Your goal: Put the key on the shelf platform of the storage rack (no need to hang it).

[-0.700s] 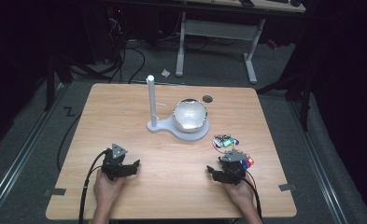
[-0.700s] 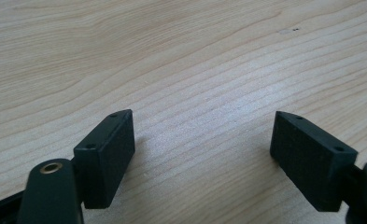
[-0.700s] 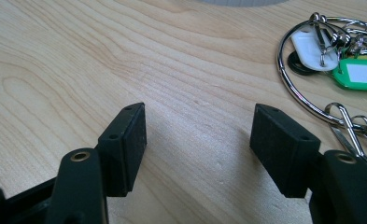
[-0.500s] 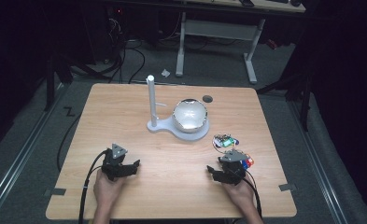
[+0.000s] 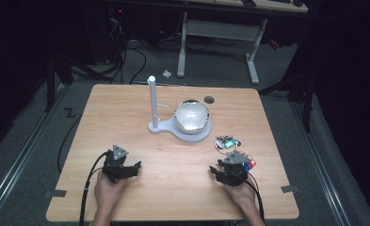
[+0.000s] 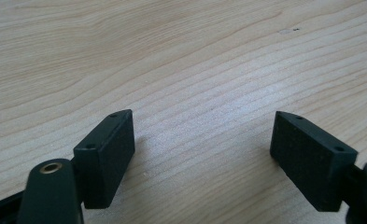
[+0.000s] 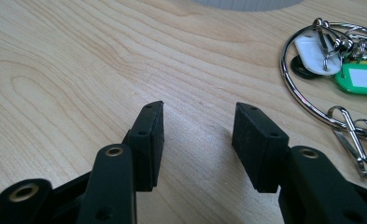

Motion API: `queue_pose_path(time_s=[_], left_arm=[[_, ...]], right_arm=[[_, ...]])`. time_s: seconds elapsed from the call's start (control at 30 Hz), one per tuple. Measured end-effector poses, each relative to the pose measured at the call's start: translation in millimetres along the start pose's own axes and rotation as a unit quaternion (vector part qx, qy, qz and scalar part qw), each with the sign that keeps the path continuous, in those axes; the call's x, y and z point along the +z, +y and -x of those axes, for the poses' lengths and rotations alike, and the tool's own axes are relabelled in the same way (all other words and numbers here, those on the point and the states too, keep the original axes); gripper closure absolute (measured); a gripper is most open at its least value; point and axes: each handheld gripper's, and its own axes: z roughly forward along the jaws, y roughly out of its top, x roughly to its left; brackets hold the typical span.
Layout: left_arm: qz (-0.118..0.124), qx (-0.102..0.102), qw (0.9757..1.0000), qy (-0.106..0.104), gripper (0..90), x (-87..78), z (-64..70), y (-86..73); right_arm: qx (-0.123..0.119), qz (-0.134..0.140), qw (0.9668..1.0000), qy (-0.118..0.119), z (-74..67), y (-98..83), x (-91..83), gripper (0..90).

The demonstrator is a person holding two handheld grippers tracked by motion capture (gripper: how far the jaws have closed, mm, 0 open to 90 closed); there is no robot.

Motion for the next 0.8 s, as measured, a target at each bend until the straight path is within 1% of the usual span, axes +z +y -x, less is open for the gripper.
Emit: queue_pose_path(time_s=[0.17, 0.27, 0.5, 0.53, 0.63, 0.73, 0.77, 0.8], left_arm=[[0.000, 0.000, 1.0000, 0.000, 22.4, 0.0, 0.0, 0.0], [0.000, -0.001, 1.0000, 0.001, 22.4, -0.2, 0.2, -0.2], [0.000, -0.001, 1.0000, 0.001, 22.4, -0.2, 0.1, -0.1], [0.000, -0.001, 1.0000, 0.001, 22.4, -0.3, 0.2, -0.2], [0.000, -0.001, 1.0000, 0.002, 22.4, -0.3, 0.2, -0.2], [0.000, -0.002, 1.0000, 0.002, 22.4, -0.3, 0.1, -0.2], [0.000, -0.002, 1.0000, 0.002, 22.5, -0.3, 0.1, -0.2], [0.000, -0.003, 1.0000, 0.002, 22.5, -0.2, 0.0, -0.2]], right_arm=[[-0.003, 0.000, 1.0000, 0.002, 0.1, -0.3, -0.3, 53.9], [-0.006, 0.001, 1.0000, 0.007, 1.0, -0.3, -0.3, 54.0], [-0.008, -0.002, 0.9999, 0.010, 0.9, 0.2, -3.2, 58.2], [-0.008, 0.013, 0.9998, 0.009, 1.4, -1.2, -7.1, 59.2], [0.000, 0.016, 0.9998, 0.010, 4.4, -1.6, -7.6, 60.3], [0.006, 0.028, 0.9995, 0.009, 6.4, -0.4, -14.5, 60.5], [0.006, 0.028, 0.9995, 0.009, 6.4, -0.4, -14.5, 60.5], [0.013, 0.029, 0.9994, 0.011, 6.8, -0.3, -16.5, 60.5]])
